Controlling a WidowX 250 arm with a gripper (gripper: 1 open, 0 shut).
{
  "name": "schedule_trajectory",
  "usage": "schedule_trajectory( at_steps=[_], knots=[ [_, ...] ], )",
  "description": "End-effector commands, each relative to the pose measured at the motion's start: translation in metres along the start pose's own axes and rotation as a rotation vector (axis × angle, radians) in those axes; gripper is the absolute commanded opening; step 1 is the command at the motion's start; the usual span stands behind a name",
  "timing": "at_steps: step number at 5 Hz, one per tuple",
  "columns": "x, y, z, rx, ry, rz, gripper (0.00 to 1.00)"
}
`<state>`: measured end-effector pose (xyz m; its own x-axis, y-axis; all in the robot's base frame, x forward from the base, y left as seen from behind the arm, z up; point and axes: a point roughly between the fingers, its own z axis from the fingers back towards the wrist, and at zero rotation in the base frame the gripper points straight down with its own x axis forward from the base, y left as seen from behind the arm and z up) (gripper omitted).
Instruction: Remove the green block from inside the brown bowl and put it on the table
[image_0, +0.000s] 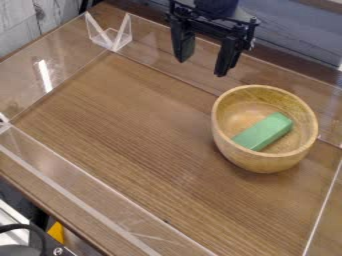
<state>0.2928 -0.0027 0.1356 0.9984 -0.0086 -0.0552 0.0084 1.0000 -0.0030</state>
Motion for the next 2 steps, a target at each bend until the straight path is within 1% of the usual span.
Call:
schedule_trajectory(
  at_steps=[1,2],
  knots=[
    [0.008,-0.011,-0.002,-0.004,0.000,0.016,1.00],
    [0.012,-0.039,-0.017,-0.016,0.007,-0.092,1.00]
  ],
)
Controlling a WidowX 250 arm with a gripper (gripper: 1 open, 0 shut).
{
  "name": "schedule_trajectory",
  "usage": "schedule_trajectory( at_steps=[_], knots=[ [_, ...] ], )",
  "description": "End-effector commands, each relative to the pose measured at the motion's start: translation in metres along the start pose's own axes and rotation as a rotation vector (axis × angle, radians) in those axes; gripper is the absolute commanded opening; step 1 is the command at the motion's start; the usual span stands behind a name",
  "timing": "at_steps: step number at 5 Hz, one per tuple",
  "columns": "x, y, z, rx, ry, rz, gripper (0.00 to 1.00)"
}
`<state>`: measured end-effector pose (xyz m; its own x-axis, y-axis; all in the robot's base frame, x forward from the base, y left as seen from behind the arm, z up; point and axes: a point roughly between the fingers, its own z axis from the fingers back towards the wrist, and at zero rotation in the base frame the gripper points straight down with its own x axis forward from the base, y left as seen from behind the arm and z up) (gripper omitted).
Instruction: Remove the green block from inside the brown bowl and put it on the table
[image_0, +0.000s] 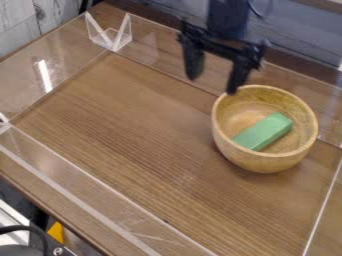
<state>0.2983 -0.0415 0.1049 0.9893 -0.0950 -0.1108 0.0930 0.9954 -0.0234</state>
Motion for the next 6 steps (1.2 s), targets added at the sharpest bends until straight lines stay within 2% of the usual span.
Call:
schedule_trajectory(
  at_steps=[1,2,3,5,6],
  knots=[
    [0.016,-0.033,-0.001,0.002,-0.051,-0.119,1.00],
    [0.021,-0.046,-0.013,0.016,-0.074,-0.255,1.00],
    [0.021,-0.048,-0.020,0.037,-0.099,-0.356,1.00],
    [0.023,-0.047,-0.011,0.056,-0.145,-0.399,1.00],
    [0.021,-0.049,-0.010,0.062,-0.165,-0.393,1.00]
  ],
)
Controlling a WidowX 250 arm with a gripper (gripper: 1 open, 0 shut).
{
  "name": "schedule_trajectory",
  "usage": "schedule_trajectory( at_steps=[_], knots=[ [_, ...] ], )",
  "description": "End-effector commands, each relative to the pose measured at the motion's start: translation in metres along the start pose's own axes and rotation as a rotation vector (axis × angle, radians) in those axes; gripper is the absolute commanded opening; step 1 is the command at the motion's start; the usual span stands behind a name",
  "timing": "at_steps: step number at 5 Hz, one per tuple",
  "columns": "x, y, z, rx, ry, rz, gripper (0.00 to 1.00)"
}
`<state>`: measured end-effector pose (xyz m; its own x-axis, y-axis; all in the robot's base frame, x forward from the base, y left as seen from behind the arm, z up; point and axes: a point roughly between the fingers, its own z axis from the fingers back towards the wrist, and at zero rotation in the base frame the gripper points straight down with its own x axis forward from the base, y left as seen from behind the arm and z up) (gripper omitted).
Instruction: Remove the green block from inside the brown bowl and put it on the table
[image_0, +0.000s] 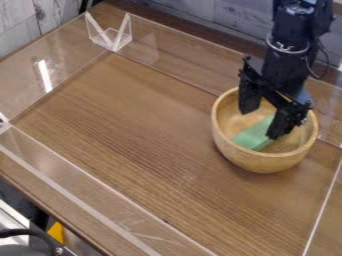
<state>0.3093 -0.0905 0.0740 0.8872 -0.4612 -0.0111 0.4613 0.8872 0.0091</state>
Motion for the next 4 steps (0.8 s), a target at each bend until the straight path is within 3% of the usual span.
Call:
schedule_trajectory(
  at_steps=[1,3,4],
  knots=[
    [0.0052,-0.0020,0.0212,0.026,-0.082,-0.002,1.00],
    [-0.0011,0.0044,0.0140,0.042,-0.110,0.099,1.00],
    [0.0049,0.0033,0.0144,0.042,-0.123,0.054,1.00]
  ],
)
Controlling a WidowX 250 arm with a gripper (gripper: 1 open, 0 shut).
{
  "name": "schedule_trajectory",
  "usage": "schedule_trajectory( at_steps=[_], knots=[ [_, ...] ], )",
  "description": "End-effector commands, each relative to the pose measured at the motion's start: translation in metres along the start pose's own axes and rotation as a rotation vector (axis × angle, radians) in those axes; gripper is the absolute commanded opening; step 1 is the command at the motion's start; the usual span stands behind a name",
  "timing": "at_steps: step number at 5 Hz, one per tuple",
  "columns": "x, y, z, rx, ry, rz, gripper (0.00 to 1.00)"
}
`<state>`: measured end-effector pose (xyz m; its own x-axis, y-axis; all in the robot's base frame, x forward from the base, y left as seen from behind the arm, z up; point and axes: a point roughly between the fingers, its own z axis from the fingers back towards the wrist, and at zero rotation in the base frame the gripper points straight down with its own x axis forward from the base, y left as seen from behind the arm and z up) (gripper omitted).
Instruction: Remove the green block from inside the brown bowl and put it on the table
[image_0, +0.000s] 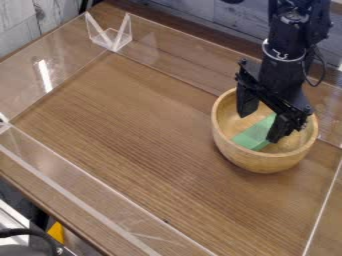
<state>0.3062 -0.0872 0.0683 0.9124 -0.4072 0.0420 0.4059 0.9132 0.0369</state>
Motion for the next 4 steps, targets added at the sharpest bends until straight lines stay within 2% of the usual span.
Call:
schedule_trajectory(
  at_steps=[1,3,4],
  knots=[
    [0.017,0.000,0.019,0.007,-0.083,-0.053,1.00],
    [0.025,0.006,0.018,0.012,-0.103,-0.002,1.00],
    [0.020,0.014,0.017,0.015,-0.109,0.054,1.00]
  ],
)
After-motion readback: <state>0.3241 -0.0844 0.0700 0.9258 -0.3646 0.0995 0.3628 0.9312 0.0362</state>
